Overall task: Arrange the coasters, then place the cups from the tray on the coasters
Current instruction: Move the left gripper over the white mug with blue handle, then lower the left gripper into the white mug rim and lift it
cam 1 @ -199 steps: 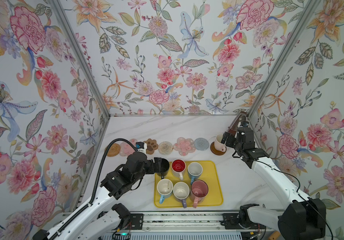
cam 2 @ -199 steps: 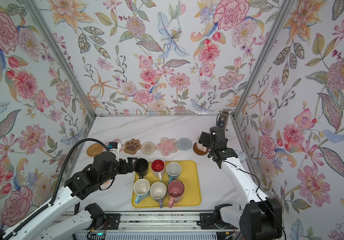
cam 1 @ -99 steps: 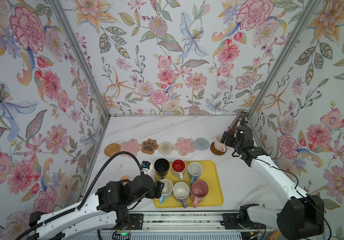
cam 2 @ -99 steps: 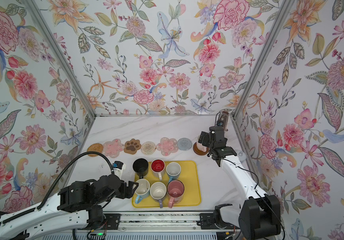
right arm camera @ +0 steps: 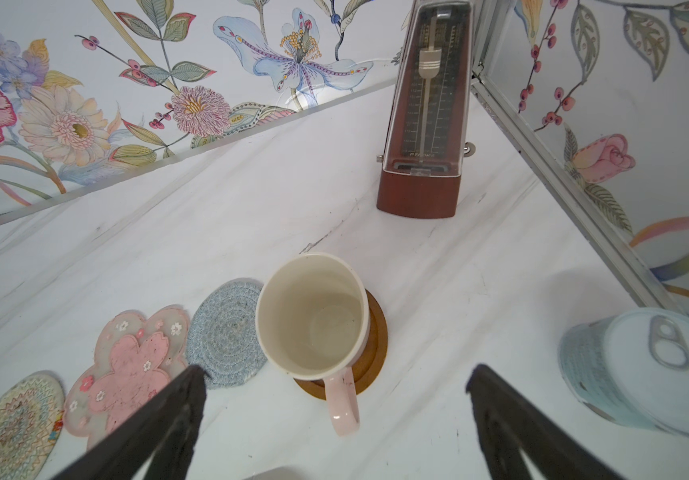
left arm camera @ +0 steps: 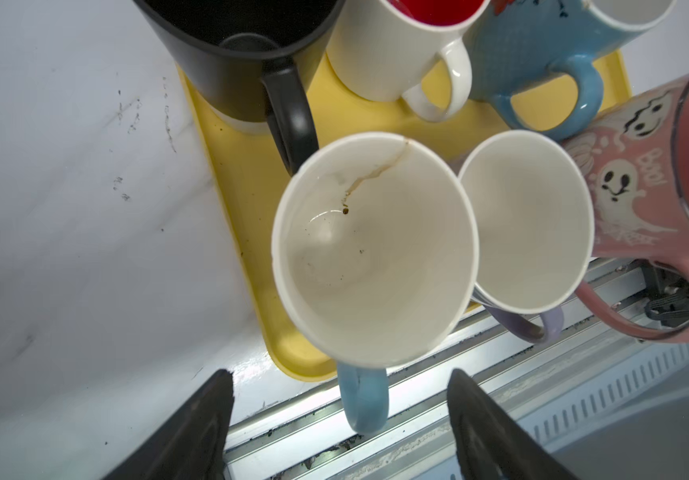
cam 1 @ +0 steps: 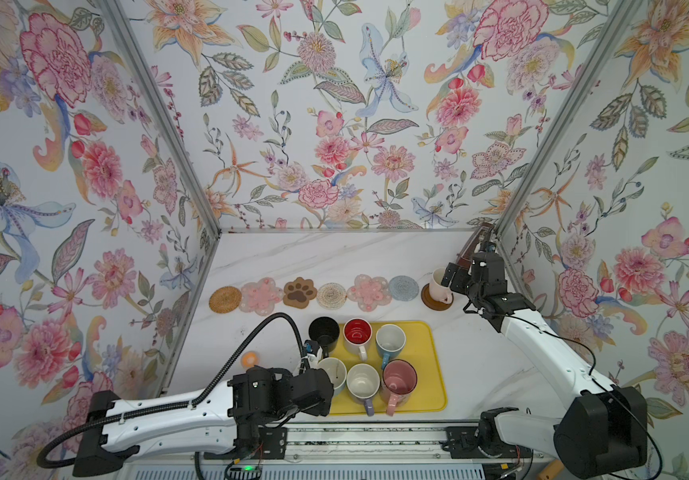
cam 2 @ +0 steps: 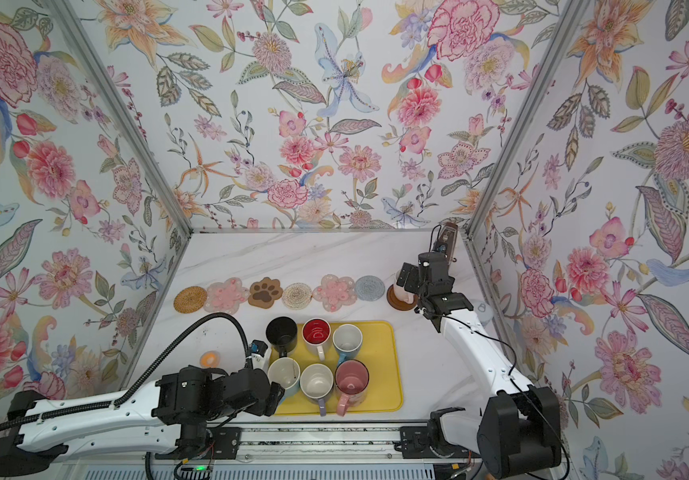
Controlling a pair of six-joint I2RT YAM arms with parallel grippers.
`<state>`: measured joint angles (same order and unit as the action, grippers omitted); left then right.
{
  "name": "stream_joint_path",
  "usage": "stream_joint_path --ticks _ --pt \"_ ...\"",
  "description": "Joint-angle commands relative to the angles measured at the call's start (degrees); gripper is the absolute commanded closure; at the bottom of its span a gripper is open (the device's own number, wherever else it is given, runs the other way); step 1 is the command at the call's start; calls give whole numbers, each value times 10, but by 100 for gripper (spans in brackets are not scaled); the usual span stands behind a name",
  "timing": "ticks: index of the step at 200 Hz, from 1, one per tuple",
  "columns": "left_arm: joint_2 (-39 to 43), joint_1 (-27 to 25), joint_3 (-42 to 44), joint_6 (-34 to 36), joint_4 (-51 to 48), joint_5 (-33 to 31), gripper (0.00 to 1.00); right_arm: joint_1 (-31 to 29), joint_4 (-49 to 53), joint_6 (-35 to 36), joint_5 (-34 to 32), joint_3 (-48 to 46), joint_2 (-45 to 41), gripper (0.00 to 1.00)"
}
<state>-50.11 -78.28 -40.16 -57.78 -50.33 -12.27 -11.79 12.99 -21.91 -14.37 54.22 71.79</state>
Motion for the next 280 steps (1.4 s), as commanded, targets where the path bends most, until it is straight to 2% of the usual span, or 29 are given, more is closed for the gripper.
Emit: stream_joint_path --ticks 1,84,120,186,206,238,264,280 --pt "-21 -19 4 -2 19 4 18 4 4 -2 -2 6 -3 1" --pt "-103 -21 11 21 43 7 21 7 -4 -5 4 -15 -16 1" --pt "-127 -20 14 29 55 19 26 9 -9 -8 11 -17 -14 1" --pt "-140 -13 30 25 58 33 40 9 -13 -9 12 -22 -13 1" --pt "-141 -9 28 28 49 32 48 9 -16 -8 13 -24 -12 1" --pt "-135 -6 25 27 45 28 52 10 -16 -8 13 -25 -12 1" --pt "-135 -3 22 27 37 25 64 10 -19 -9 16 -27 -11 1" --pt "-134 -3 19 25 30 21 68 10 -19 -9 17 -26 -9 1"
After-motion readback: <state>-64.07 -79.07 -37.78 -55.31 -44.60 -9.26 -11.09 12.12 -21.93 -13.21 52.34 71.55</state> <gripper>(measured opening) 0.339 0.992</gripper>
